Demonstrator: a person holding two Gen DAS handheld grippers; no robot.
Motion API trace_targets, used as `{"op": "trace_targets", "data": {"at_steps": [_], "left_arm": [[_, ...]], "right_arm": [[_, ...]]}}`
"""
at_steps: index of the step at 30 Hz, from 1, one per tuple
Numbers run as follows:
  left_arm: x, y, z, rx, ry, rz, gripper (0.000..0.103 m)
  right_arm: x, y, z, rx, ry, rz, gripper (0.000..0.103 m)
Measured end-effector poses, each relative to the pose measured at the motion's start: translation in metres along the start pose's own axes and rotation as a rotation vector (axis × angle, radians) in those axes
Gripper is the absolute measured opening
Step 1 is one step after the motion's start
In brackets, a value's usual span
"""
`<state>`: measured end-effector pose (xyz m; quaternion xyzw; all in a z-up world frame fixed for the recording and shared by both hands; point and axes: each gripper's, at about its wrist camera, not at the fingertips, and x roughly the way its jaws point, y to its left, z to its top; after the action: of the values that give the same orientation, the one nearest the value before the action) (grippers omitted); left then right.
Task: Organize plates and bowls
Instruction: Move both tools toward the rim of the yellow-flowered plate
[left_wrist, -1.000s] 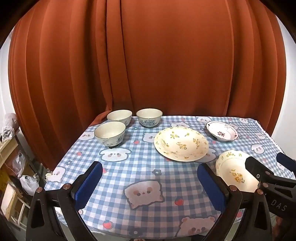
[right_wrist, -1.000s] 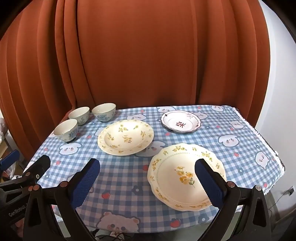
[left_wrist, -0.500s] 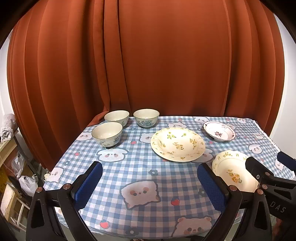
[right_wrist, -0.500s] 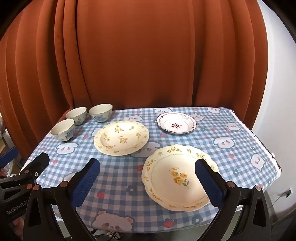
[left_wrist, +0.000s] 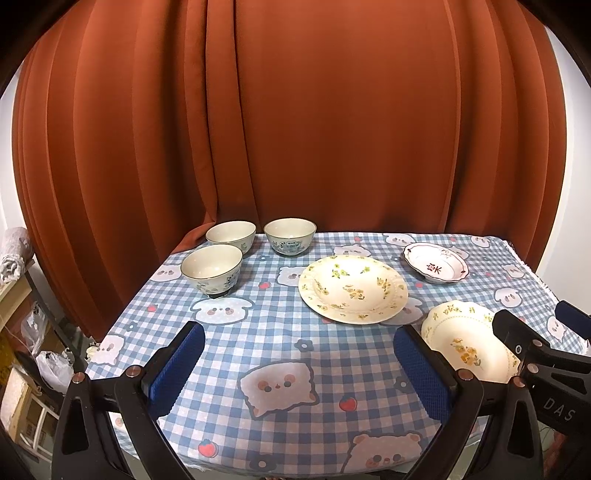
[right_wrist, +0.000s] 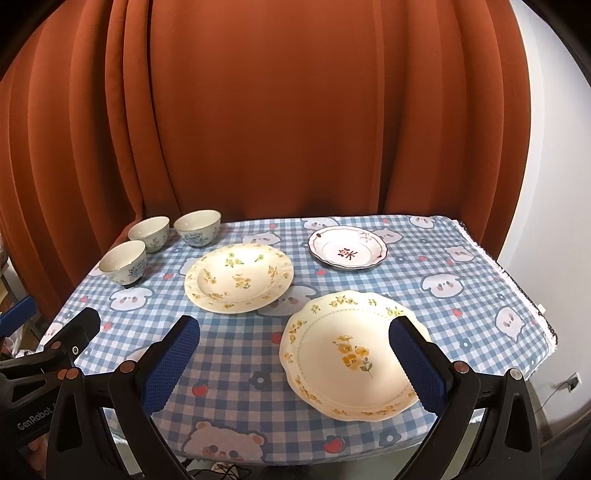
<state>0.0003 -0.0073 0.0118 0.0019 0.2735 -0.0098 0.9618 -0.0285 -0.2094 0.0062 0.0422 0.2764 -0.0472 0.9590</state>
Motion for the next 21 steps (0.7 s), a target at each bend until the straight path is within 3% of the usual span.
{"op": "trace_targets", "data": {"at_steps": [21], "left_arm": [[0.0052,-0.0094,-0.0051,0.01,0.014,0.007,0.102]], "right_arm": [[0.0075,-0.0041,-0.0068,0.014,0.022,0.0,0.103]]}}
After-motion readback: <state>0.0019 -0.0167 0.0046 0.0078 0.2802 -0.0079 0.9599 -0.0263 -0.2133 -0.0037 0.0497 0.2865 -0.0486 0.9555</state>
